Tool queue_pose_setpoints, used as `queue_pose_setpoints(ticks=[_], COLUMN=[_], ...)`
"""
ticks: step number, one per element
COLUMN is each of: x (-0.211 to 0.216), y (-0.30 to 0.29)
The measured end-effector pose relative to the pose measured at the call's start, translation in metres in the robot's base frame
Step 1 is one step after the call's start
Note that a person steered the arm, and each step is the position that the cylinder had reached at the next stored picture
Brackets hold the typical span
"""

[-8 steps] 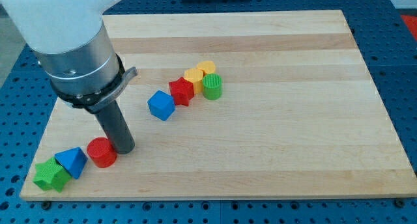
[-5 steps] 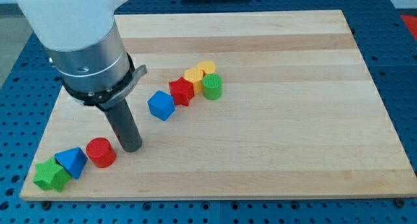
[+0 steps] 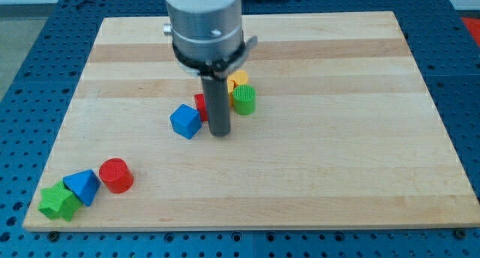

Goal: Push the blue cube closer to blue triangle

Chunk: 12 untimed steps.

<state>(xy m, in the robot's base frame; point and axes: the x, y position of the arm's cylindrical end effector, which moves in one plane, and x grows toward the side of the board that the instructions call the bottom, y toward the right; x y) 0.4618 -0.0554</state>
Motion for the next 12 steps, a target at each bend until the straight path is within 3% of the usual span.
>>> queue_pose_setpoints(ticks=[2, 4, 6, 9, 12], x=[-0.024, 0.017, 0.047, 0.070, 0.079], y=[-0.076, -0.079, -0.033, -0.003, -0.032])
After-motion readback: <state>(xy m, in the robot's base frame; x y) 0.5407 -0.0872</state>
